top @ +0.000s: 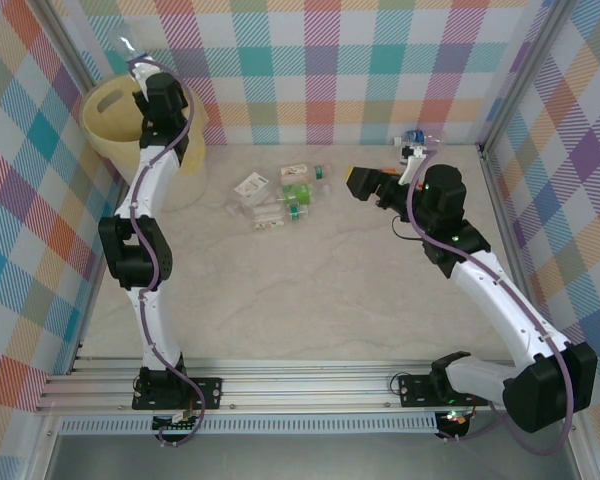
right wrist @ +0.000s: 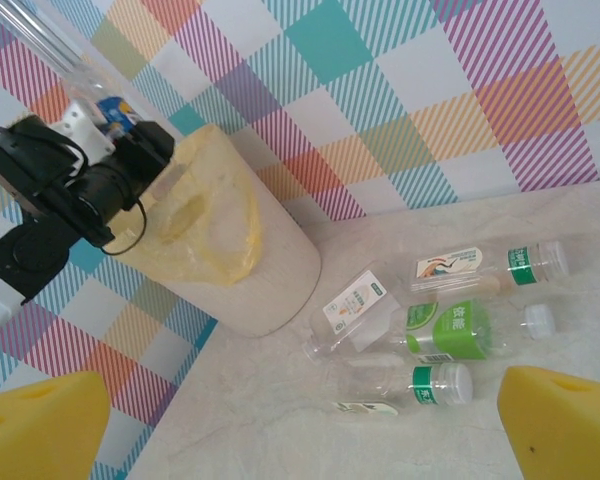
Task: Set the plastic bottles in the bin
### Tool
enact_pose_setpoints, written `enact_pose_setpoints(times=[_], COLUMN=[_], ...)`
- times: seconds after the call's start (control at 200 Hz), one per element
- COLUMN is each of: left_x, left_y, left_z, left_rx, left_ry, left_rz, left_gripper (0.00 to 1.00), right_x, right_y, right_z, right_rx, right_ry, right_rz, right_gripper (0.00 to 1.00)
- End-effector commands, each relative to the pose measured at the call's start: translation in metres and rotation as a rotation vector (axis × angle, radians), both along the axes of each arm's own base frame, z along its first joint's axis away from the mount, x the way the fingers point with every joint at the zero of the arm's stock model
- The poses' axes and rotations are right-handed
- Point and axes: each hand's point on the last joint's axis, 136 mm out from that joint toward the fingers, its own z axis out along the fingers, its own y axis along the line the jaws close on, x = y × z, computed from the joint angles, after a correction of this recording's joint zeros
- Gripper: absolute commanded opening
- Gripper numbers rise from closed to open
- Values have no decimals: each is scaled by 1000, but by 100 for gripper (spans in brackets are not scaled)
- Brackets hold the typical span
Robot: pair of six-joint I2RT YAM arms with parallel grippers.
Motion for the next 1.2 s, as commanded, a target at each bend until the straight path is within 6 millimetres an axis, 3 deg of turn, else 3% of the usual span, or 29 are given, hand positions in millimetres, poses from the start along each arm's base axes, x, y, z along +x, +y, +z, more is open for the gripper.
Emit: enact_pose_setpoints(times=[0.0, 0.275, 0.59, 0.71, 0.925, 1.195], left_x=[-18, -51, -77, -79, -63, -72], left_y=[-3, -5, -24, -35, -55, -61], left_z=[10, -5, -18, -13, -3, 33], left_rx=[-84, -175, -242, -242, -209, -163], left_ry=[-19, 52, 109, 125, 147, 100], left_rz=[-37, -9, -43, -77, -192, -254], left_gripper=[49, 50, 53, 57, 86, 95], right_x=[0, 0, 2, 4, 5, 3], right_y=[0, -2, -1, -1, -1, -4], right_z=[-2, -5, -10, -12, -14, -16], right_rx=[-16, -23, -31, -34, -40, -53], right_ry=[-9, 0, 13, 21, 29, 30], right_rz=[0, -7, -9, -11, -14, -23], right_gripper=[100, 100, 100, 100, 100, 100])
